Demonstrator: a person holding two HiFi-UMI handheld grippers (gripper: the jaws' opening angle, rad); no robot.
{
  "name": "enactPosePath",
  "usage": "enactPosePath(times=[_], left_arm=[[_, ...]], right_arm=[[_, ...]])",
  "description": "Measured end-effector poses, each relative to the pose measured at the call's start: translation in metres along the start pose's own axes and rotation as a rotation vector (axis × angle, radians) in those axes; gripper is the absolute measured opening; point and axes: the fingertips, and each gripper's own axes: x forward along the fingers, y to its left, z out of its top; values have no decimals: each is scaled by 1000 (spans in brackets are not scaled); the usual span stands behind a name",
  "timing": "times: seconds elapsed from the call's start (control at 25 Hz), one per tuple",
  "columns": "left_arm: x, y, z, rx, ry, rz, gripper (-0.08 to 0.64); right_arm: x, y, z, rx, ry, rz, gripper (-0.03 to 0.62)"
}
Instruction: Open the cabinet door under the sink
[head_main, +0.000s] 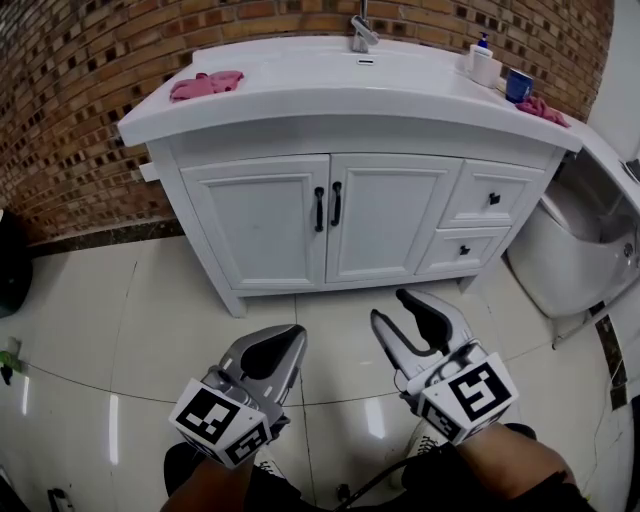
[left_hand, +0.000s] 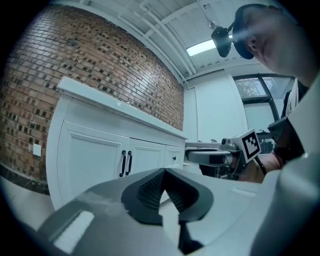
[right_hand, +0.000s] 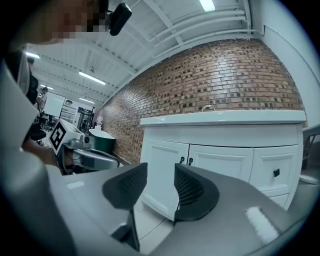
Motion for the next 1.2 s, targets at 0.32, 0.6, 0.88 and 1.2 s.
enactPosePath(times=[0.32, 0.6, 0.88, 1.2], left_arm=[[19, 23, -9, -38, 9, 3, 5], [50, 35, -36, -50, 55, -31, 5], [63, 59, -39, -55, 37, -11, 5], [67, 69, -41, -7, 47, 7, 5]], right_arm=[[47, -33, -9, -32, 10, -52, 138], [95, -58, -21, 37, -31, -70, 117], [143, -81, -37, 44, -35, -134, 97], [165, -104, -53, 49, -22, -175, 97]])
